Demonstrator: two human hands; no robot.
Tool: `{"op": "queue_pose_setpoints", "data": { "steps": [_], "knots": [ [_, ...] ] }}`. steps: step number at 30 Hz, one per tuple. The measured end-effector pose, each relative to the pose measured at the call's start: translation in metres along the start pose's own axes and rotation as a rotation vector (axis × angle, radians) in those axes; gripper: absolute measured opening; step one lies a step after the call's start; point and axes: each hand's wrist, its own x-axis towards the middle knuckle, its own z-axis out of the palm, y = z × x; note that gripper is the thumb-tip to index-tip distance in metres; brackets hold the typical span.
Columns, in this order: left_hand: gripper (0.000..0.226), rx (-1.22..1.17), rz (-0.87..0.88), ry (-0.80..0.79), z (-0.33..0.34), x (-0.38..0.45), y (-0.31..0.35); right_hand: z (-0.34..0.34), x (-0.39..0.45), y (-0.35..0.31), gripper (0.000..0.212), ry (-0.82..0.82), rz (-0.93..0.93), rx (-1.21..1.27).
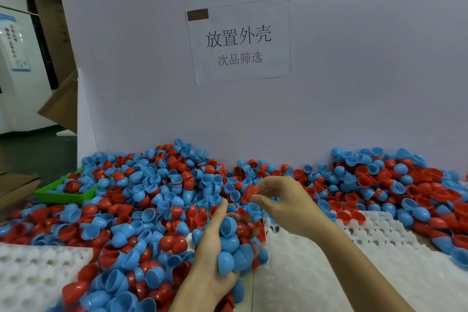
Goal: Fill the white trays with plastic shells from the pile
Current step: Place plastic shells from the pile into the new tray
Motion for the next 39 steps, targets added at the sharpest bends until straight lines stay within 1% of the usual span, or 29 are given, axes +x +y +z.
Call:
{"op": "queue_pose_setpoints", "data": {
  "steps": [4, 5, 6, 7, 10, 12, 13, 14, 15, 16, 17, 18, 19, 20, 21, 22, 25, 26, 28, 30, 32, 34, 37, 39],
  "knots": [
    [0.036, -0.019, 0.012, 0.033, -0.002, 0.001, 0.005, -0.018, -0.002, 0.002, 0.004, -0.029, 0.035, -0.035],
    [0.036, -0.023, 0.010, 0.035, -0.002, 0.001, 0.006, -0.023, -0.004, 0.002, 0.004, -0.067, 0.040, -0.063],
    [0.037, -0.028, 0.010, 0.039, -0.002, 0.000, 0.007, -0.028, -0.006, 0.001, 0.008, -0.141, 0.064, -0.085],
    [0.038, -0.036, 0.012, 0.050, -0.003, 0.001, 0.008, -0.033, -0.009, 0.000, 0.015, -0.260, 0.118, -0.116],
    [0.039, -0.081, 0.019, 0.064, -0.005, 0.003, 0.009, -0.050, -0.011, -0.010, 0.032, -0.733, 0.296, -0.355],
    [0.042, -0.097, 0.018, 0.059, -0.006, 0.004, 0.010, -0.057, -0.008, -0.020, 0.030, -1.036, 0.409, -0.495],
    [0.042, -0.098, 0.017, 0.058, -0.007, 0.004, 0.010, -0.057, -0.005, -0.024, 0.028, -1.137, 0.439, -0.571],
    [0.042, -0.097, 0.015, 0.056, -0.007, 0.004, 0.010, -0.056, 0.000, -0.028, 0.026, -1.180, 0.436, -0.640],
    [0.041, -0.097, 0.012, 0.054, -0.008, 0.005, 0.010, -0.054, 0.006, -0.031, 0.025, -1.140, 0.390, -0.684],
    [0.040, -0.093, 0.011, 0.053, -0.007, 0.005, 0.010, -0.050, 0.013, -0.033, 0.027, -0.995, 0.292, -0.663],
    [0.040, -0.086, 0.010, 0.055, -0.007, 0.005, 0.010, -0.046, 0.020, -0.034, 0.036, -0.752, 0.162, -0.517],
    [0.039, -0.083, 0.006, 0.056, -0.007, 0.005, 0.010, -0.042, 0.027, -0.037, 0.059, -0.486, 0.055, -0.282],
    [0.040, -0.084, -0.001, 0.054, -0.007, 0.005, 0.009, -0.040, 0.034, -0.040, 0.088, -0.296, 0.019, -0.027],
    [0.040, -0.085, -0.009, 0.049, -0.008, 0.005, 0.009, -0.038, 0.039, -0.042, 0.108, -0.203, 0.010, 0.166],
    [0.040, -0.081, -0.014, 0.045, -0.008, 0.006, 0.008, -0.036, 0.043, -0.044, 0.114, -0.170, 0.013, 0.241],
    [0.040, -0.075, -0.018, 0.039, -0.009, 0.006, 0.008, -0.031, 0.043, -0.043, 0.110, -0.175, 0.011, 0.215],
    [0.041, -0.057, -0.016, -0.002, -0.007, 0.007, 0.008, -0.017, 0.032, -0.027, 0.069, -0.278, 0.009, -0.100],
    [0.043, -0.053, -0.013, -0.009, -0.007, 0.006, 0.008, -0.012, 0.026, -0.021, 0.058, -0.313, 0.003, -0.169],
    [0.048, -0.029, -0.010, 0.000, -0.005, 0.006, 0.009, -0.004, 0.012, -0.014, 0.040, -0.369, -0.012, -0.194],
    [0.056, -0.001, -0.018, 0.034, -0.003, 0.003, 0.010, 0.003, 0.001, -0.013, 0.026, -0.362, -0.025, -0.139],
    [0.061, 0.003, -0.025, 0.080, -0.002, 0.003, 0.010, 0.009, -0.006, -0.014, 0.023, -0.291, -0.052, -0.111],
    [0.062, -0.003, -0.004, 0.106, -0.003, 0.004, 0.008, 0.014, -0.009, -0.018, 0.026, -0.242, -0.072, -0.087],
    [0.057, 0.008, 0.012, 0.074, -0.003, 0.007, 0.005, 0.021, -0.010, -0.023, 0.024, -0.240, -0.113, -0.132],
    [0.050, 0.007, 0.006, 0.038, -0.003, 0.008, 0.004, 0.023, -0.009, -0.023, 0.020, -0.202, -0.117, -0.165]
  ]
}}
